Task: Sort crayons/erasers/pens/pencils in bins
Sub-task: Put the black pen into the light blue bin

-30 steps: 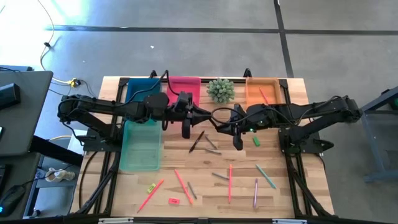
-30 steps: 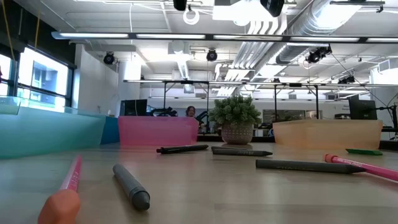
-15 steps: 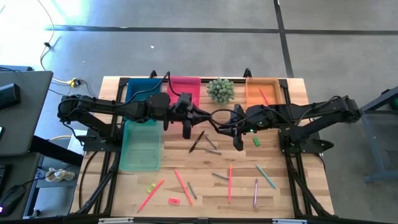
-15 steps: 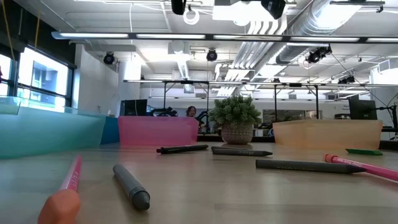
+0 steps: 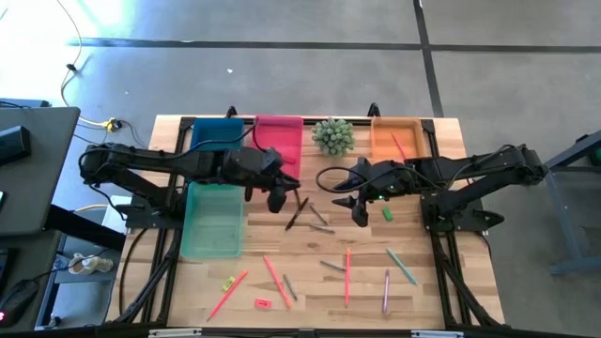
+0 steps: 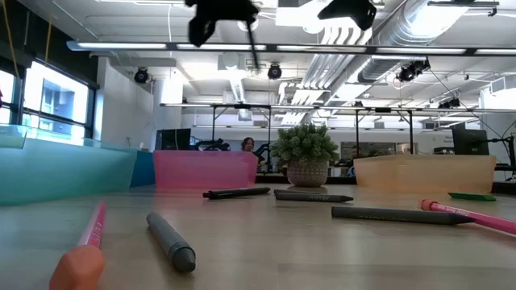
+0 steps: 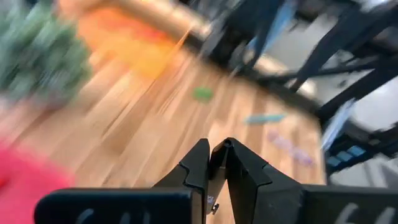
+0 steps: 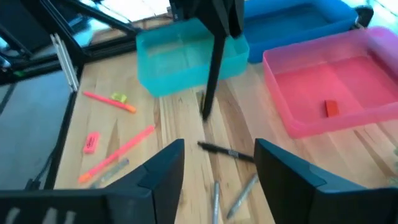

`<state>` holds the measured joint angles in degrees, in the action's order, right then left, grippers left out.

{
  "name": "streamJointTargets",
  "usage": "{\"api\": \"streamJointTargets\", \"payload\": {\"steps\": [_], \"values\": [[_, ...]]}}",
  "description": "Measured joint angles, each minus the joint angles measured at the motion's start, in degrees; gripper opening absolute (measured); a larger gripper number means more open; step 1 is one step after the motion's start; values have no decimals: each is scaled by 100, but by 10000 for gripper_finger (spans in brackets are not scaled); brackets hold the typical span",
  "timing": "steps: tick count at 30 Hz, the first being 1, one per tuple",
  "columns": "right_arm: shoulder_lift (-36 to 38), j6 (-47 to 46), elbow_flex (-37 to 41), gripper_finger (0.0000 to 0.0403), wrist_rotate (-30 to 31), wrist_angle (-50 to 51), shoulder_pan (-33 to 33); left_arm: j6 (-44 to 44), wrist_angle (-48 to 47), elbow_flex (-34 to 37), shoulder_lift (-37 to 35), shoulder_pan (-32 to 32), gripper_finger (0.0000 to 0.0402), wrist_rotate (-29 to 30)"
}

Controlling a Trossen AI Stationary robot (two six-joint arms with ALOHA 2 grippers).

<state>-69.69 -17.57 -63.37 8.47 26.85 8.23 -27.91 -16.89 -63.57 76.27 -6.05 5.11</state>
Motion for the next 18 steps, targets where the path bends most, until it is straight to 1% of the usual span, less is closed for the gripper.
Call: {"api": "streamJointTargets", "payload": {"steps": [5, 8, 14, 18], "values": [[0, -11, 0, 188, 72, 153, 0, -550, -1298, -4, -380, 133, 22, 321], [0, 5, 0, 188, 125, 176, 0, -932, -1917, -4, -600, 273, 23, 519], [0, -11, 0, 188, 269, 381, -4, -2063, -3343, -4, -980, 511, 22, 624], [0, -41, 0, 188, 268, 483, -68, -2719, -4212, -4, -1079, 705, 23, 766]]}}
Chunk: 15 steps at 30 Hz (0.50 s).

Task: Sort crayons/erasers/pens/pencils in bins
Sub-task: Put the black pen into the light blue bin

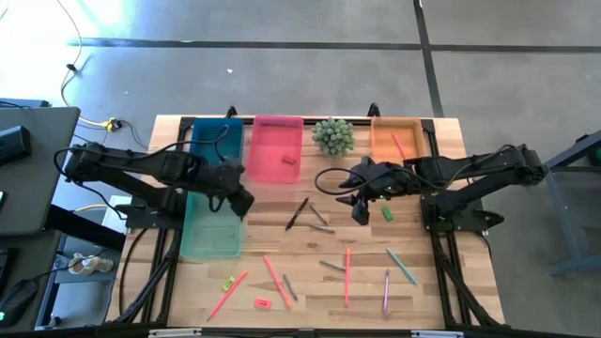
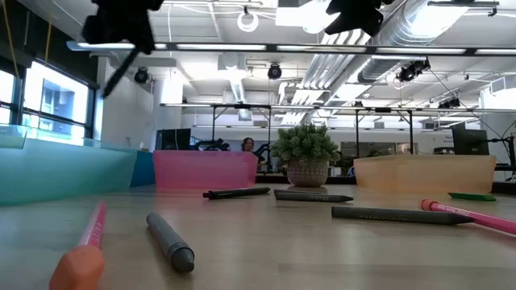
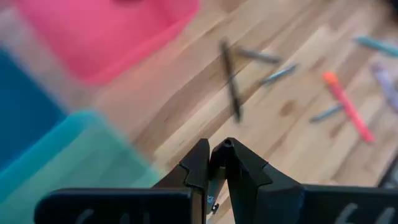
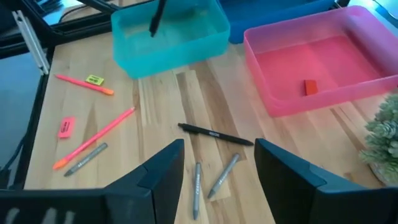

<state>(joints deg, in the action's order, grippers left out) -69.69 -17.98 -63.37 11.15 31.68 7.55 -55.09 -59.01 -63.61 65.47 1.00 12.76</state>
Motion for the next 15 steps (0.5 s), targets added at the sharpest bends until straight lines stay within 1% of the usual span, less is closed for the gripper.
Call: {"api": "streamJointTargets", "payload": {"steps": [4, 6, 9, 15], "values": [[0, 2, 0, 189, 18, 29, -106, -567, -727, 4, 34, 223, 21, 9], [0, 2, 0, 189, 18, 29, -152, -815, -889, 108, 87, 349, 21, 10], [0, 2, 0, 189, 16, 29, -199, -1177, -938, 370, 83, 488, 21, -20], [0, -13, 0, 189, 14, 42, -233, -1705, -933, 956, 84, 629, 21, -265]]}}
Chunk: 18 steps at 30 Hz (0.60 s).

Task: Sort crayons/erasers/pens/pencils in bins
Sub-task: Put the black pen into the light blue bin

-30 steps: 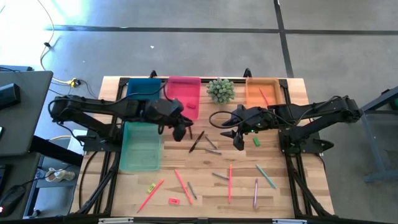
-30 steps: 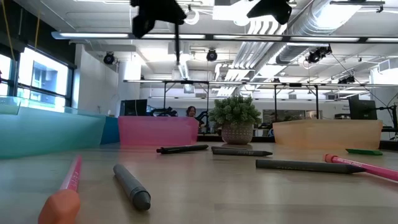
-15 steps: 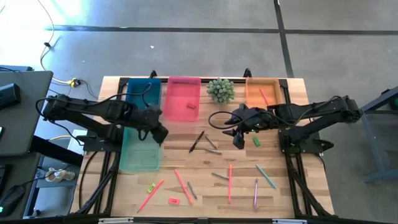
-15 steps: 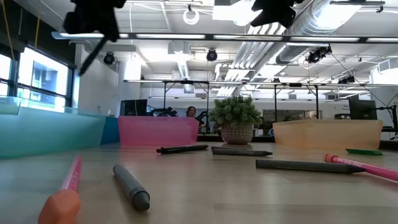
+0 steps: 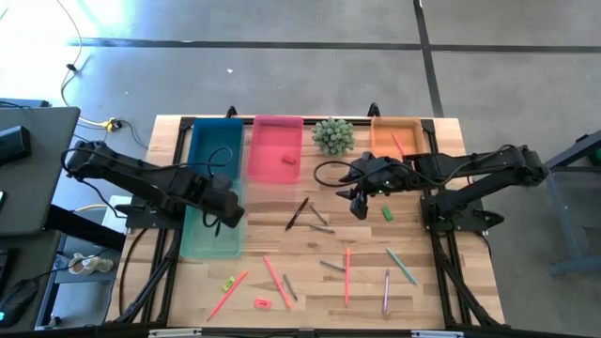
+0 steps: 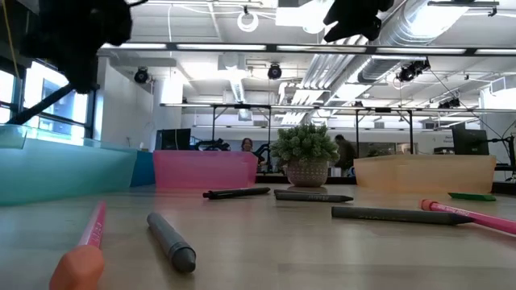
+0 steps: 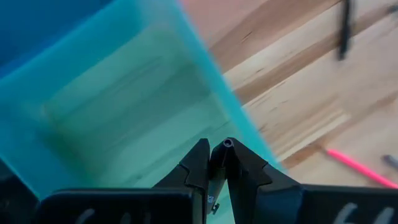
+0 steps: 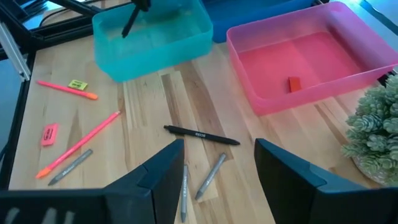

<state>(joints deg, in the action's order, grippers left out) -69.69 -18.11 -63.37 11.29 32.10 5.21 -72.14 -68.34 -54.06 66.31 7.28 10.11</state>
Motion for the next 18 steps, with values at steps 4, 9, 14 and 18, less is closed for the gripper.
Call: {"api": "streamJointTargets", "payload": {"steps": [4, 9, 14, 18], "values": [[0, -177, 0, 189, -4, 66, 0, -238, 4, 340, 2, 1, 21, -164], [0, -546, 0, 189, -22, 407, 0, -427, 68, 705, 2, 1, 21, -370], [0, -917, 0, 189, -21, 751, 0, -619, 79, 946, 2, -2, 22, -412], [0, -1338, 0, 189, -21, 1068, 2, -721, 43, 1037, 2, -2, 33, -507]]}}
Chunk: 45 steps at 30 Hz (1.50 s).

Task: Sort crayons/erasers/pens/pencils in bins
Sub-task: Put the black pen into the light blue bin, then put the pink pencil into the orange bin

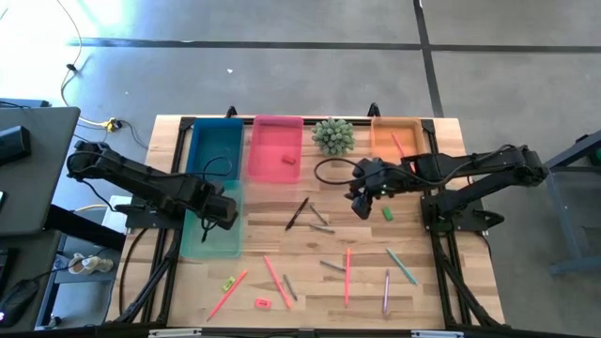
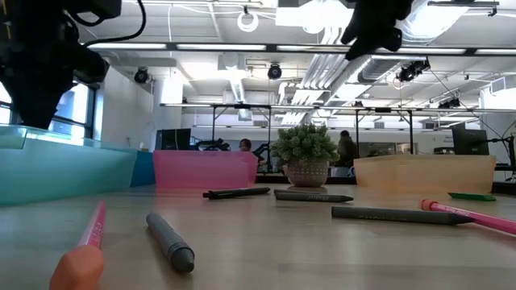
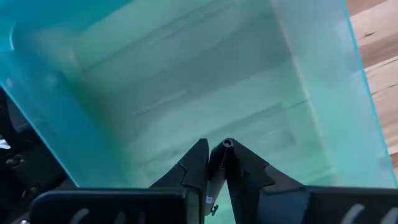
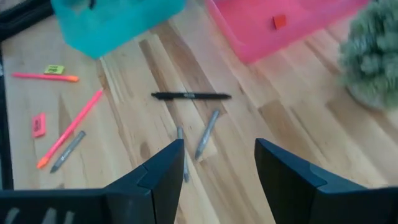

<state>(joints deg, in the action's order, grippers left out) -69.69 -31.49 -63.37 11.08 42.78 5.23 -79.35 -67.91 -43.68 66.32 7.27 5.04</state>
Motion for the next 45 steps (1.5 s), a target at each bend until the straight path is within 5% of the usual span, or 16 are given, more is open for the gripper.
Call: {"api": "streamJointTargets", "payload": {"steps": [21, 31, 45], "values": [[4, -2236, 518, 189, -431, 433, 24, 99, 2, -119, 0, -15, 149, -271], [4, -2811, 518, 189, -476, 162, 345, 544, 5, -975, 0, -11, 144, 102], [0, -3317, 518, 188, -569, -1512, 961, 2132, 1, -1993, -16, -53, 138, 1057]]}}
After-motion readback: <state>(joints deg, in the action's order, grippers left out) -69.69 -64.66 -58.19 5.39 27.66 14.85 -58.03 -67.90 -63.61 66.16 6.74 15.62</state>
